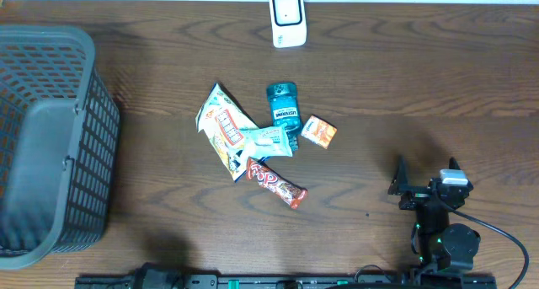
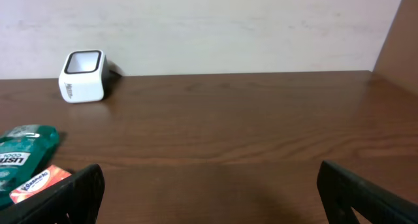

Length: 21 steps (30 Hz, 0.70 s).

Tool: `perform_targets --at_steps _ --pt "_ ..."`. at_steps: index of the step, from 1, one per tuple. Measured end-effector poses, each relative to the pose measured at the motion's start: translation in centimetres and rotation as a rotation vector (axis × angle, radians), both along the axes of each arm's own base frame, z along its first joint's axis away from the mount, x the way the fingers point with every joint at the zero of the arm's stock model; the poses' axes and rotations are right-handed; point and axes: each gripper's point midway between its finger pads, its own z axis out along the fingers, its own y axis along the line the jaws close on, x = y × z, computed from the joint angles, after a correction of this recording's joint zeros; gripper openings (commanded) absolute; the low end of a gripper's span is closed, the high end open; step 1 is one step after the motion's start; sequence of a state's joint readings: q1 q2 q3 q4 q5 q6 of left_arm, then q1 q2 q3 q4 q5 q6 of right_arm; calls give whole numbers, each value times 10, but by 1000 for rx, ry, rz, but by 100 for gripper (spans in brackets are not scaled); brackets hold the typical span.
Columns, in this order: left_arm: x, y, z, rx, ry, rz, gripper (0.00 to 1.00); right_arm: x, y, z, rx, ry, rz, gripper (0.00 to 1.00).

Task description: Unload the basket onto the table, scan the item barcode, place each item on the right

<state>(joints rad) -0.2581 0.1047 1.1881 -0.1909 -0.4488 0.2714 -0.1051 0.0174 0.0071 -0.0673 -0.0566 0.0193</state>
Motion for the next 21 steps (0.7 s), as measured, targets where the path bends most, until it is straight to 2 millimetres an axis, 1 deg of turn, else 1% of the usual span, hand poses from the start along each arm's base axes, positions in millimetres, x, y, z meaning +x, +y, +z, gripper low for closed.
perform_targets --at_steps 2,4,7,9,10,14,18,21 --pt "-9 -8 -3 39 -11 -11 98 0 0 0 0 0 0 99" --pt "-23 -20 -5 95 -39 -24 98 0 0 0 0 0 0 99" --pt "-44 -37 -1 167 -86 -41 98 0 0 0 0 0 0 99" --pt "-50 -46 2 201 -101 -44 98 0 0 0 0 0 0 99" --pt "-50 -49 2 213 -101 -46 98 0 0 0 0 0 0 99" --pt "-35 -57 -2 242 -81 -67 98 0 0 0 0 0 0 99" --pt "-10 -61 -9 252 -69 -77 98 0 0 0 0 0 0 99" --pt "14 -63 -17 252 -60 -77 98 0 0 0 0 0 0 99"
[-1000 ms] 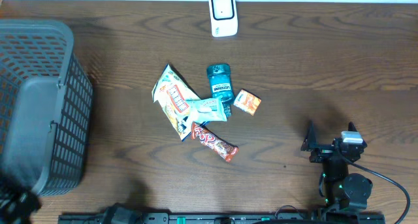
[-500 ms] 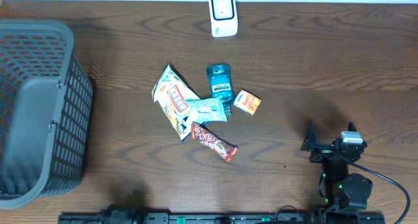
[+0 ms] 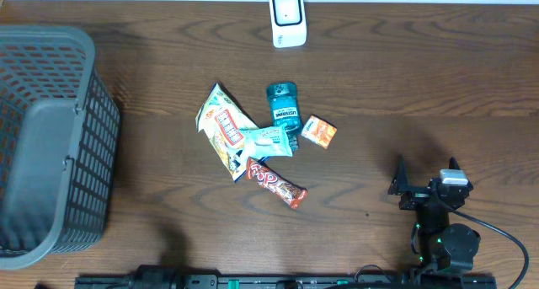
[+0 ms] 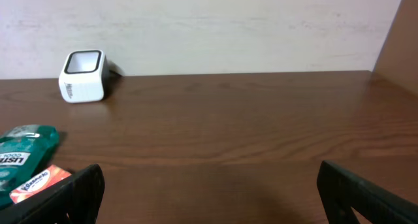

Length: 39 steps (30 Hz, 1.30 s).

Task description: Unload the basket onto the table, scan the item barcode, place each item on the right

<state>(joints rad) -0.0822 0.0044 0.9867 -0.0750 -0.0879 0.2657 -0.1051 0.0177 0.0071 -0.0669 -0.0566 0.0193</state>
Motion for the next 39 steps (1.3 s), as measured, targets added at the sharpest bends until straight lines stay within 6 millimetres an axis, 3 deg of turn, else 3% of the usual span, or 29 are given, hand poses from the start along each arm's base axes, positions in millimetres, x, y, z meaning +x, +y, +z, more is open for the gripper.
perform_targets --at_steps 9,15,20,24,30,39 --pt "84 -5 -55 0 109 10 98 0 0 0 0 0 0 99" --pt "120 -6 -91 -5 209 8 98 0 0 0 0 0 0 99" --pt "158 -9 -139 -32 339 -15 98 0 0 0 0 0 0 99" --pt "189 -14 -192 -21 463 -32 98 0 0 0 0 0 0 99" --pt "215 -30 -253 19 600 -100 98 0 0 0 0 0 0 99" --pt "231 -39 -313 -26 725 -175 98 0 0 0 0 0 0 99"
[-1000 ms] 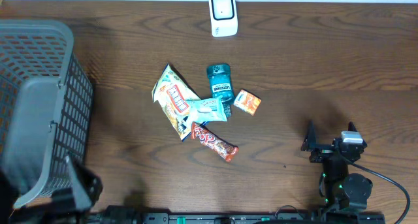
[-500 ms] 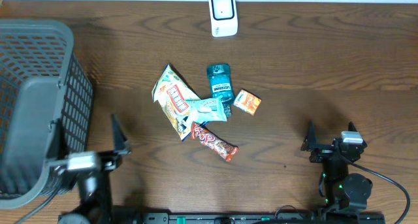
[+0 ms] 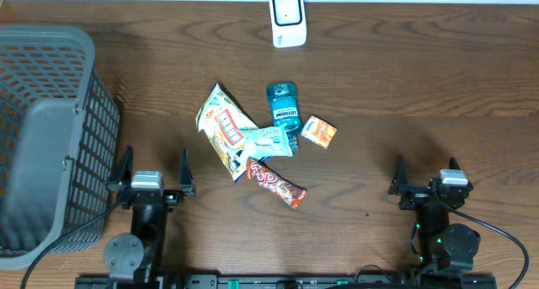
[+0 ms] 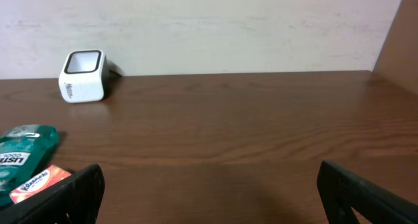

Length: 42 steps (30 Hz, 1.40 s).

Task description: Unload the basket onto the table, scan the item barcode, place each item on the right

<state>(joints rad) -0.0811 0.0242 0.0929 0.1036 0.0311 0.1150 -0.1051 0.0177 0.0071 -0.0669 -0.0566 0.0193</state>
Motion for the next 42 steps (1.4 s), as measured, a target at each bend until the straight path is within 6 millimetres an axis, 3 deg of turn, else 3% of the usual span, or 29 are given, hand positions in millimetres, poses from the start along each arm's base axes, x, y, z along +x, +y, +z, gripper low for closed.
perform_targets --at_steps 7,15,42 --pt "3 0 -27 -39 90 -2 98 0 0 0 0 0 0 99" --pt "-1 -1 -72 -39 274 -2 98 0 0 0 0 0 0 99" --pt "-4 -6 -77 -41 306 -31 98 0 0 0 0 0 0 99"
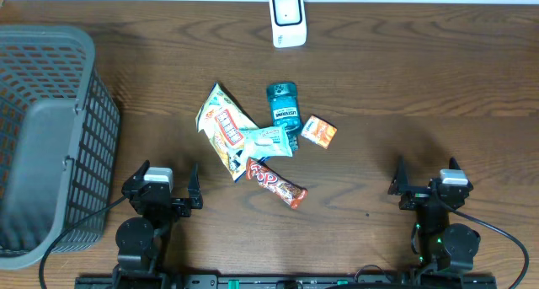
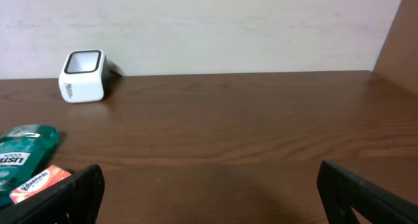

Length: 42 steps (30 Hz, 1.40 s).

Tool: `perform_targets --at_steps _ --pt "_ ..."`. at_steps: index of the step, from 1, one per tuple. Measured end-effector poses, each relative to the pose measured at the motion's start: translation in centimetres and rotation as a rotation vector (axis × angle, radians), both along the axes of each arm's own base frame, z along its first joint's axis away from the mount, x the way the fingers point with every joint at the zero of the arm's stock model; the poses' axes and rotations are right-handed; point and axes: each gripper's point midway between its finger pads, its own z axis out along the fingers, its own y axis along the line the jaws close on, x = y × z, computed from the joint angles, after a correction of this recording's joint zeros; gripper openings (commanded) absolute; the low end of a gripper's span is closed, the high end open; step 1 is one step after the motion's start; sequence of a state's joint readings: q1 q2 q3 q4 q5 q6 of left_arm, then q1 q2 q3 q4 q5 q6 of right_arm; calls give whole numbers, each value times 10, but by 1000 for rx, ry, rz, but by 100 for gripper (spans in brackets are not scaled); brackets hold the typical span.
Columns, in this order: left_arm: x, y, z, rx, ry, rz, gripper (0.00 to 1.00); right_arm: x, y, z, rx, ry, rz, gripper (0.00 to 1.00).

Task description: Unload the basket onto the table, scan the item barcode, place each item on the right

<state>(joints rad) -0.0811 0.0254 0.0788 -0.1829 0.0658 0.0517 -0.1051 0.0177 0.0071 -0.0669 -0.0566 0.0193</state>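
Observation:
The white barcode scanner (image 1: 287,18) stands at the table's far edge, and the right wrist view shows it (image 2: 82,76) at the far left. Mid-table lies a pile of items: a chip bag (image 1: 221,125), a teal mouthwash bottle (image 1: 284,106), a small orange box (image 1: 319,131), a white tube (image 1: 268,141) and a red candy bar (image 1: 276,183). My left gripper (image 1: 165,176) is open at the front left, short of the pile. At the front right my right gripper (image 1: 427,176) is also open and holds nothing (image 2: 209,198).
A large grey mesh basket (image 1: 50,146) fills the left side of the table. In the right wrist view a pale wall (image 2: 215,28) runs behind the scanner, with the teal bottle (image 2: 23,152) and the orange box (image 2: 36,183) at the left edge.
My left arm has shifted slightly to the right and a little nearer the front edge, its gripper still open. The right arm and the items have not moved.
At the two oldest moments only my right arm showed, open at the front right, with the pile untouched. Then my left arm stood at the front left beside the basket, open. Now it is slightly further right, and the items lie as before.

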Motion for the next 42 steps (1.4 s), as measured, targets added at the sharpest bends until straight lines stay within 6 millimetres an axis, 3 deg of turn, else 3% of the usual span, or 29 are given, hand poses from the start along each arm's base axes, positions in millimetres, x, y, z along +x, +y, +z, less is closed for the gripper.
perform_targets --at_steps 13,18,22,27,35,42 --pt "0 0 0 0 0 0 98 0 0 0 3 0 0 99" --pt "0 0 0 0 0 0 98 0 8 1 194 -9 33 99" --pt "0 0 0 0 0 0 98 -1 31 5 461 0 149 99" --pt "0 0 0 0 0 0 98 -12 73 8 640 78 383 99" --pt "0 0 0 0 0 0 98 -58 137 10 747 267 812 98" --pt "0 0 0 0 0 0 98 -86 158 23 768 323 1013 99"
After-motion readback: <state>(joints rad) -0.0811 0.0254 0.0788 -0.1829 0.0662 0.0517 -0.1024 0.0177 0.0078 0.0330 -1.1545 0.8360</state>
